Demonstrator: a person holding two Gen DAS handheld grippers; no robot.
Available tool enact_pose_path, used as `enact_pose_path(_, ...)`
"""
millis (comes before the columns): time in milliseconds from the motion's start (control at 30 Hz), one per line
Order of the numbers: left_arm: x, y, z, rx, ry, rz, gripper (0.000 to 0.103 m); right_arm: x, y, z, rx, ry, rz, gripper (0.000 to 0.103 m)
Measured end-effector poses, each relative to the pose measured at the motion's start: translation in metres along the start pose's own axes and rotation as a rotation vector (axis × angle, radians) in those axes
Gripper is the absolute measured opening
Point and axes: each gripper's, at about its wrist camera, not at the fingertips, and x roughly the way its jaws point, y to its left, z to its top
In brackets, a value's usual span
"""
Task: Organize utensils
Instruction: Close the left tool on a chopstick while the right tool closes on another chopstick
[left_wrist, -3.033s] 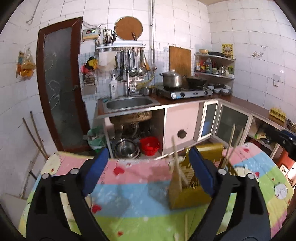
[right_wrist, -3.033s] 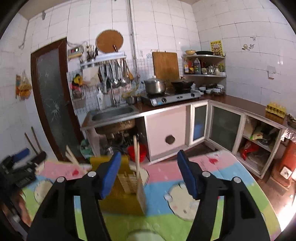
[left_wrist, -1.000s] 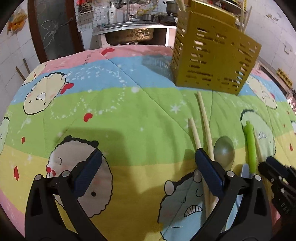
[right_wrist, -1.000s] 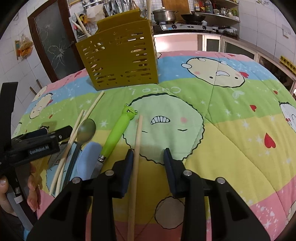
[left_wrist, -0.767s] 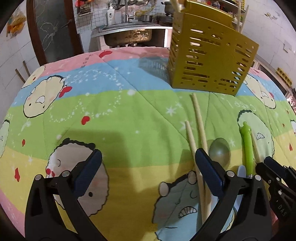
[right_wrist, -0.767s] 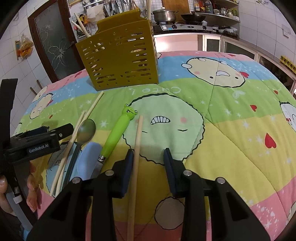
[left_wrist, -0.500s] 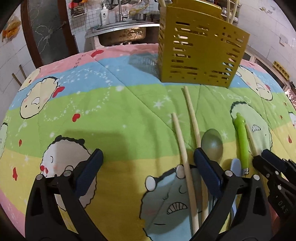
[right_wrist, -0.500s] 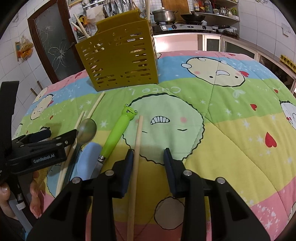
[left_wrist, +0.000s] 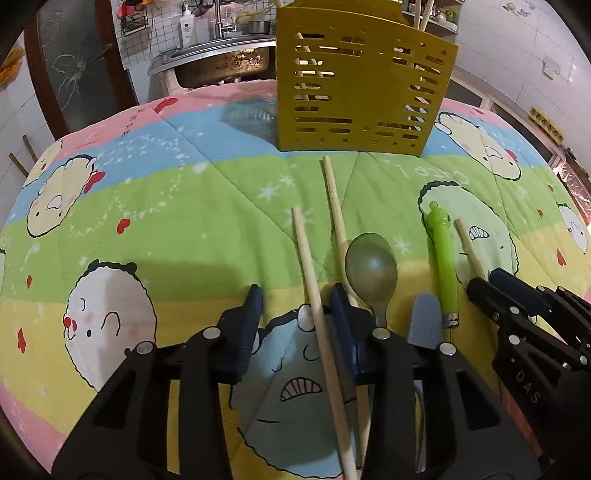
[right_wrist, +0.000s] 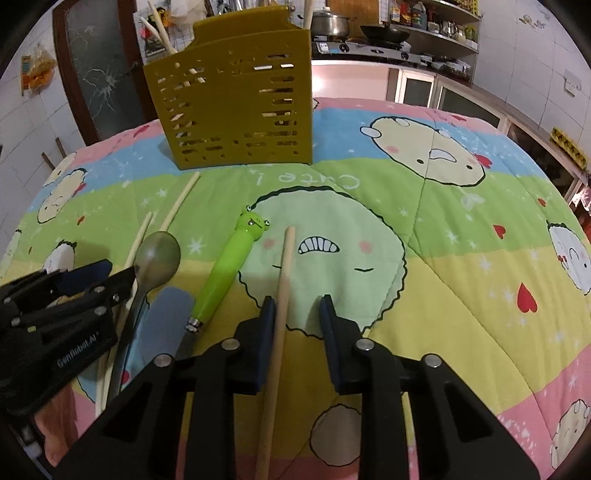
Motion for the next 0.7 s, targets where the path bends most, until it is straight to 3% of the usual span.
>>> enact_pose_path(500,0.0057,-0.0029,0.0032,-0.012,-0.044,0.032,0.030,0.0077,-0.0013,0.0039,0.038,-0.032,0.009,0.013)
enact_pose_path(700,0.0032,-0.0067,-0.0001,0.001,-0.069,0.023,0.012,0.0060,0.0006,0.0034,0.036,-0.046,0.001,0.008)
